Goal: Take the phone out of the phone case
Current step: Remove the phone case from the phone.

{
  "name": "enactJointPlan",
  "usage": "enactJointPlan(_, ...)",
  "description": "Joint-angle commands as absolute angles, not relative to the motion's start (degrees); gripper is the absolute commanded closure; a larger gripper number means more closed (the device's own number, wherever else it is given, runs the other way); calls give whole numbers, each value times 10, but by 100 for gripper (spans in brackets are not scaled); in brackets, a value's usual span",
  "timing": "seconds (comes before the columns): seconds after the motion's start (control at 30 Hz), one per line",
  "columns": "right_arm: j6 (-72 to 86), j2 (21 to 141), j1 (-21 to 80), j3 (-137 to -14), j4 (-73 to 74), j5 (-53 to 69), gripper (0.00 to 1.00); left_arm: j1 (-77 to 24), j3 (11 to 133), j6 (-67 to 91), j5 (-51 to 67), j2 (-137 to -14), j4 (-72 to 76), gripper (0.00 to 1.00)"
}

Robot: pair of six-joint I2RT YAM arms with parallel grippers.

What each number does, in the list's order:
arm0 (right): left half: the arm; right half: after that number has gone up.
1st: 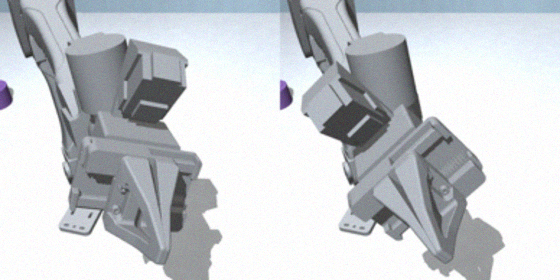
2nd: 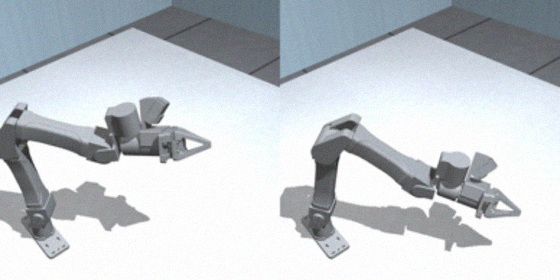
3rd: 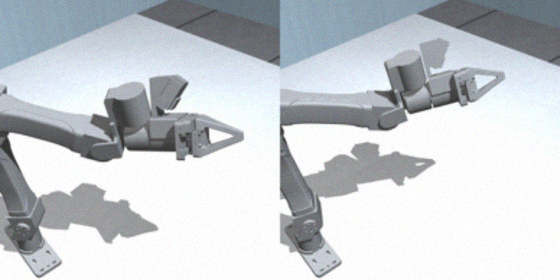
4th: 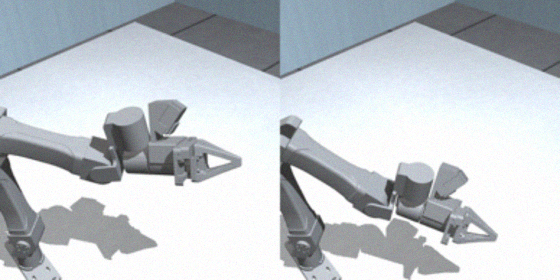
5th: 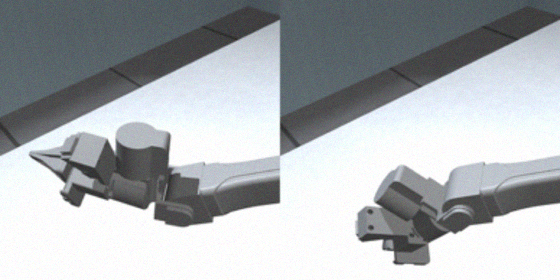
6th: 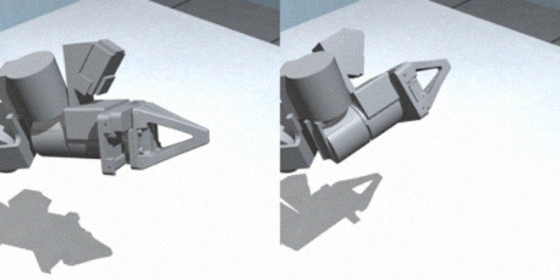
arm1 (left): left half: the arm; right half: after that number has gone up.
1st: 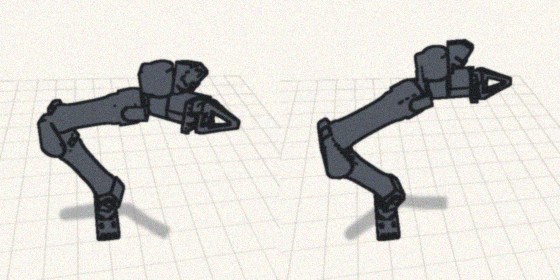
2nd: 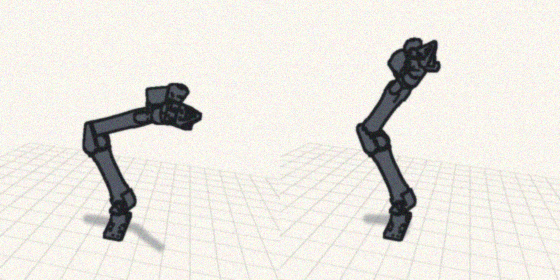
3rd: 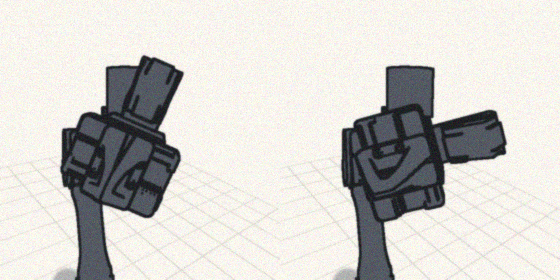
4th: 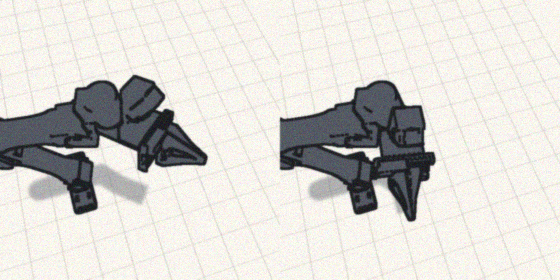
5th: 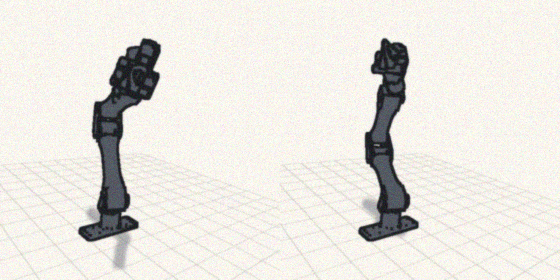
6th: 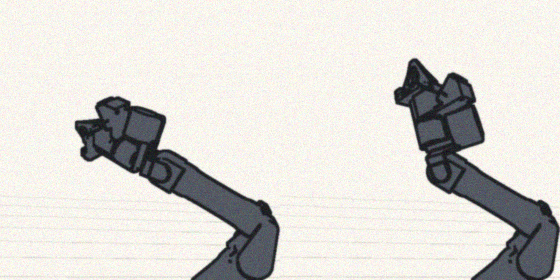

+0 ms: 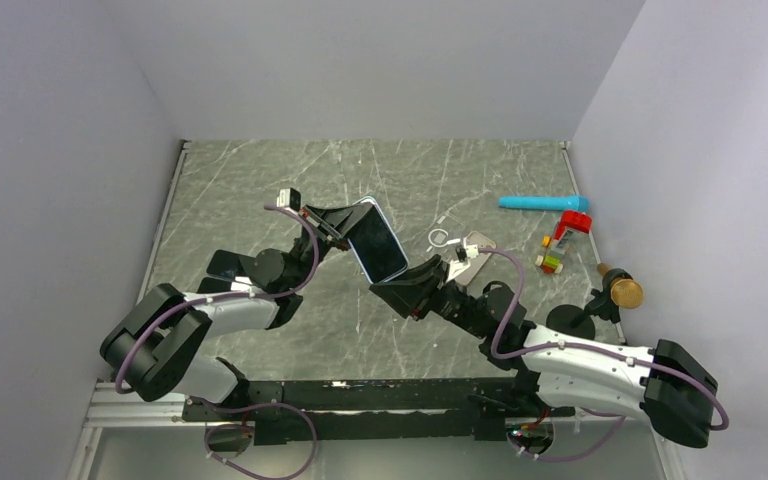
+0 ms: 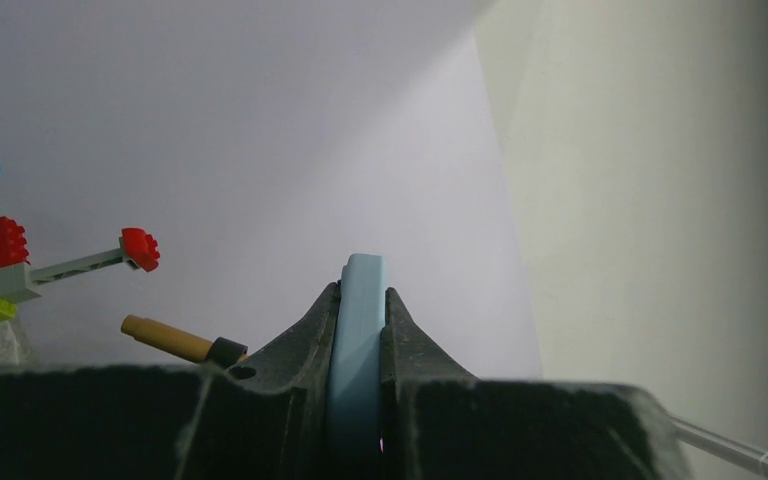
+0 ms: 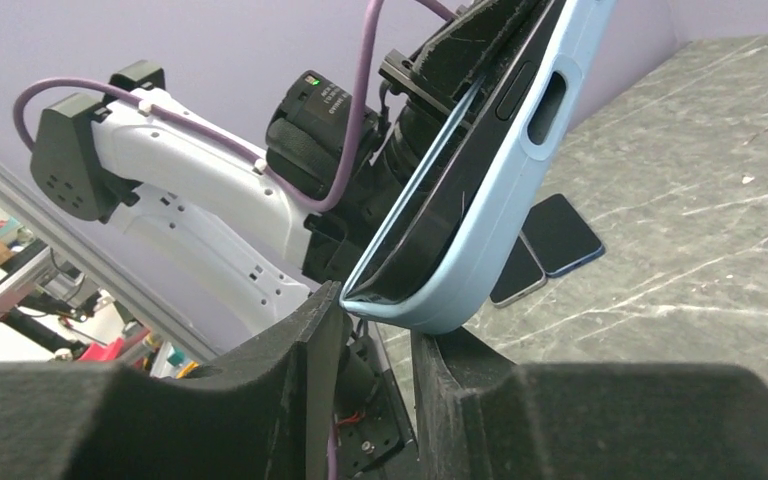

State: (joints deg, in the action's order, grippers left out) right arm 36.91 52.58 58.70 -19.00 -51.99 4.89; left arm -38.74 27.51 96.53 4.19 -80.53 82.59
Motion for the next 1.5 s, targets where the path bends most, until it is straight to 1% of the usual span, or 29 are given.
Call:
enactJointPlan(0.0,357,542,588,-214,-549,21,66,-399,291,955,40,-782,947,100)
enactJointPlan(0.17,351,540,588,-223,-516,-5,67,-400,298,955,49,-771,941,100)
enactJointPlan(0.3,345,541,588,-228,-501,-17,74,-401,298,948,53,-751,924,100)
enactJointPlan(0.4,334,543,587,-229,-494,-27,83,-401,299,955,59,-741,919,100)
enactJointPlan(0.5,316,549,575,-230,-493,-7,100,-402,301,979,72,-731,915,100)
enactJointPlan(0.63,297,576,518,-207,-557,104,100,-401,304,1029,98,-732,945,100)
enactJointPlan(0.77,369,661,427,-194,-699,262,100,-401,302,1032,129,-695,926,100)
enactJointPlan(0.9,403,749,405,-234,-777,356,100,-401,291,1014,132,-649,886,100)
enactJointPlan(1.0,441,824,403,-267,-852,402,100,-401,292,1018,134,-641,884,100)
enactJointPlan(1.07,462,865,404,-284,-893,410,100,-402,296,1026,137,-645,892,100)
enactJointPlan(1.13,476,892,402,-294,-906,402,100,-403,296,1029,134,-646,896,100)
enactJointPlan(1.2,489,894,397,-284,-893,362,100,-403,286,1024,125,-642,893,100)
enactJointPlan(1.23,499,887,395,-274,-882,344,98,-400,281,1018,123,-641,886,100)
enactJointPlan(1.3,517,865,392,-250,-851,318,71,-392,270,1001,129,-638,870,100)
enactJointPlan(1.33,522,846,392,-239,-807,303,63,-385,267,990,137,-634,854,100)
enactJointPlan(1.37,519,826,392,-235,-744,291,60,-376,263,980,147,-628,836,100)
enactJointPlan(1.47,475,758,393,-267,-397,252,56,-343,255,938,181,-612,785,100)
